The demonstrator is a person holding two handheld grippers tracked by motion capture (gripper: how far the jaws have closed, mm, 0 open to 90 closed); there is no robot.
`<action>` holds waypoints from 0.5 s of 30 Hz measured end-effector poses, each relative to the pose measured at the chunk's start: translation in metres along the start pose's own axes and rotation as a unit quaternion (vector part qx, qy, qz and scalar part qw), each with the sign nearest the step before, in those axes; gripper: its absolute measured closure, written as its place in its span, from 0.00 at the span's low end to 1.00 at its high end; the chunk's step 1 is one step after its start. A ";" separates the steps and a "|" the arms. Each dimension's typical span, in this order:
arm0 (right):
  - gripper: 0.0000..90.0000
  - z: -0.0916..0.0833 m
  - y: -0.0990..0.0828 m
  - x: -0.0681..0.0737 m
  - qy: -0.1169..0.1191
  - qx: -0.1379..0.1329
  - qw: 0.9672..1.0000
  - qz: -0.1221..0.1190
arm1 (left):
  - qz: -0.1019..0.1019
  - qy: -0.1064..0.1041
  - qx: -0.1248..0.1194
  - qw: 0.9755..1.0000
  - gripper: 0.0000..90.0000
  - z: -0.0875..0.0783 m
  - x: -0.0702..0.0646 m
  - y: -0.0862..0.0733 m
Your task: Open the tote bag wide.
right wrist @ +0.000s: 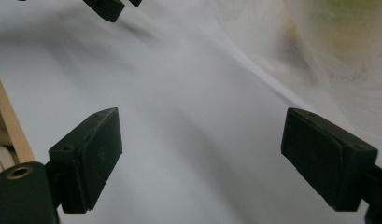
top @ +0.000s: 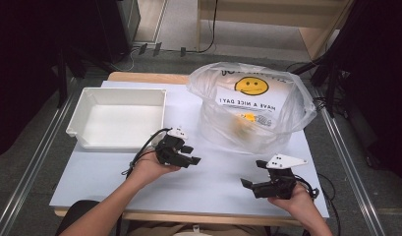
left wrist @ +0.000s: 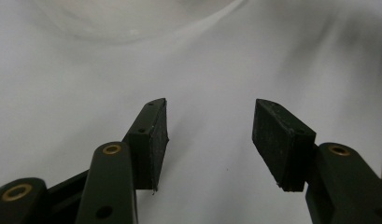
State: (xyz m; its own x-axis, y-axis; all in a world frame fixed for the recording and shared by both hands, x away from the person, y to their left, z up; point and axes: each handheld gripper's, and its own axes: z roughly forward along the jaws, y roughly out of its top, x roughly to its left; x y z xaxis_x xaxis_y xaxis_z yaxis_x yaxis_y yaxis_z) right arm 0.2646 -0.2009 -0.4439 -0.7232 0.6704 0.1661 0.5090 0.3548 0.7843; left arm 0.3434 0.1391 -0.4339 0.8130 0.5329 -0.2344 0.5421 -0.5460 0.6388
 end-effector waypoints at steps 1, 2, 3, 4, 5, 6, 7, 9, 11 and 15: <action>0.15 0.000 -0.001 -0.002 0.003 0.002 1.000 0.002 | 0.001 0.000 0.000 1.000 0.51 0.000 0.000 -0.001; 0.15 0.000 -0.001 -0.003 0.006 0.005 1.000 0.003 | 0.001 0.000 0.000 1.000 0.53 0.000 0.000 -0.001; 0.15 0.000 -0.002 -0.005 0.010 0.010 1.000 0.000 | -0.004 -0.003 0.001 1.000 0.52 -0.001 0.002 -0.002; 0.15 -0.001 -0.002 -0.005 0.009 0.013 1.000 0.001 | -0.007 -0.006 0.000 1.000 0.52 -0.002 0.003 -0.002; 0.15 -0.001 -0.002 -0.005 0.009 0.013 1.000 0.001 | -0.007 -0.006 0.000 1.000 0.52 -0.002 0.003 -0.002; 0.15 -0.001 -0.003 -0.006 0.011 0.014 1.000 0.003 | -0.016 -0.012 -0.004 1.000 0.52 -0.003 0.003 -0.002; 0.15 -0.002 -0.003 -0.007 0.011 0.013 1.000 0.008 | -0.019 -0.018 -0.004 1.000 0.56 -0.004 0.003 -0.002; 0.15 -0.003 -0.003 -0.008 0.015 0.011 1.000 0.001 | -0.018 -0.023 -0.001 1.000 0.61 -0.004 0.003 -0.002; 0.15 -0.004 -0.003 -0.009 0.016 0.009 1.000 0.001 | -0.020 -0.027 -0.002 0.999 0.65 -0.004 0.002 -0.002; 0.19 -0.005 -0.002 -0.010 0.016 0.012 1.000 0.001 | -0.018 -0.026 0.007 0.999 0.59 -0.003 0.002 -0.001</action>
State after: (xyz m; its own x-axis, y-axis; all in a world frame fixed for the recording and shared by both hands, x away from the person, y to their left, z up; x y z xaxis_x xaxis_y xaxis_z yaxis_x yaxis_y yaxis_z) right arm 0.2690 -0.2115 -0.4444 -0.7367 0.6501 0.1863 0.5204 0.3691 0.7701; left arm 0.3434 0.1425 -0.4332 0.8026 0.5183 -0.2954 0.5739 -0.5359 0.6192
